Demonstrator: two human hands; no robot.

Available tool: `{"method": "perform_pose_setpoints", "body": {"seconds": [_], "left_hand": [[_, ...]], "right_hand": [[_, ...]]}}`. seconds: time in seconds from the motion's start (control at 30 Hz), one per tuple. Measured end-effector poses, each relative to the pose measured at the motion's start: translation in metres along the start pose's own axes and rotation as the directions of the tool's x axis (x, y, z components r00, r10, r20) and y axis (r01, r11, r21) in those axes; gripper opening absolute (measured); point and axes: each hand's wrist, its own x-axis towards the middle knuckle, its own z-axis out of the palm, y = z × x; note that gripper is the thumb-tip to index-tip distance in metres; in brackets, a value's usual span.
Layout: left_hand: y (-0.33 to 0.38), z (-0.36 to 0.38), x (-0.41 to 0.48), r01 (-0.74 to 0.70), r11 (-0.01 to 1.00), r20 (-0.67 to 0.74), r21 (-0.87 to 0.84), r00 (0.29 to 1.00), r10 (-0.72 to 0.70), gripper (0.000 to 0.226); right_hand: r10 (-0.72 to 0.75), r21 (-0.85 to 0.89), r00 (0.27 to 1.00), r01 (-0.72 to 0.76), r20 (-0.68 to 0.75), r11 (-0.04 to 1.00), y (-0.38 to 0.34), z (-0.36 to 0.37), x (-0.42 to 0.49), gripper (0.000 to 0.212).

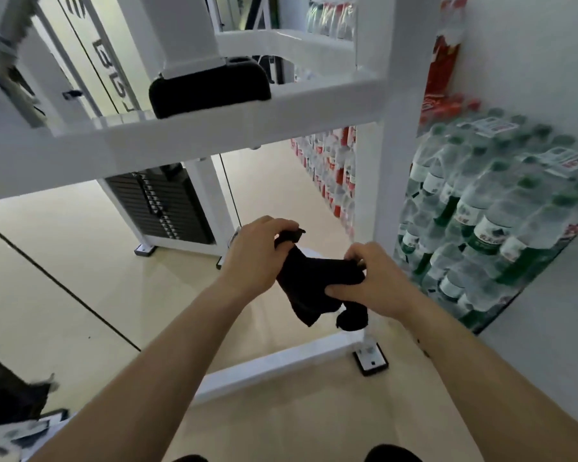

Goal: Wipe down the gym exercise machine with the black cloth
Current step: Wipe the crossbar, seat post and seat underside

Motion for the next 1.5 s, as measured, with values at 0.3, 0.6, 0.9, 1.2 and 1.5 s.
{"method": "perform_pose_setpoints", "body": {"seconds": [0.3,0.6,0.9,1.2,1.5], "left_hand": [[0.027,-0.023,-0.009,-0.034,0.998,-0.022,0.049,0.999,0.035,0.026],[0.053,-0.047,-0.016,-0.106,0.965,-0.206,0.238,0.966,0.157,0.017],[0.058,-0.083,-0.018,-0.057,0.98,-0.255,-0.19,0.967,0.007,0.023],[0.069,-0.135,-0.021,-0.001,0.817,-0.251,-0.577,0.952,-0.176,0.015],[0.054,-0.16,-0.035,-0.117,0.799,-0.291,-0.59,0.954,-0.075,0.027]], "right_hand": [[-0.055,0.12,0.997,0.049,0.052,0.992,-0.018,0.003,-0.008,0.012],[-0.163,0.308,0.984,0.177,-0.071,0.935,-0.057,0.006,0.001,0.017],[-0.141,0.376,0.987,0.158,-0.072,0.913,-0.059,-0.051,-0.029,0.011],[-0.294,0.249,0.944,0.324,-0.15,0.913,-0.115,-0.106,-0.019,0.028],[-0.274,0.166,0.926,0.322,-0.26,0.932,-0.117,-0.084,-0.022,0.03]]}}
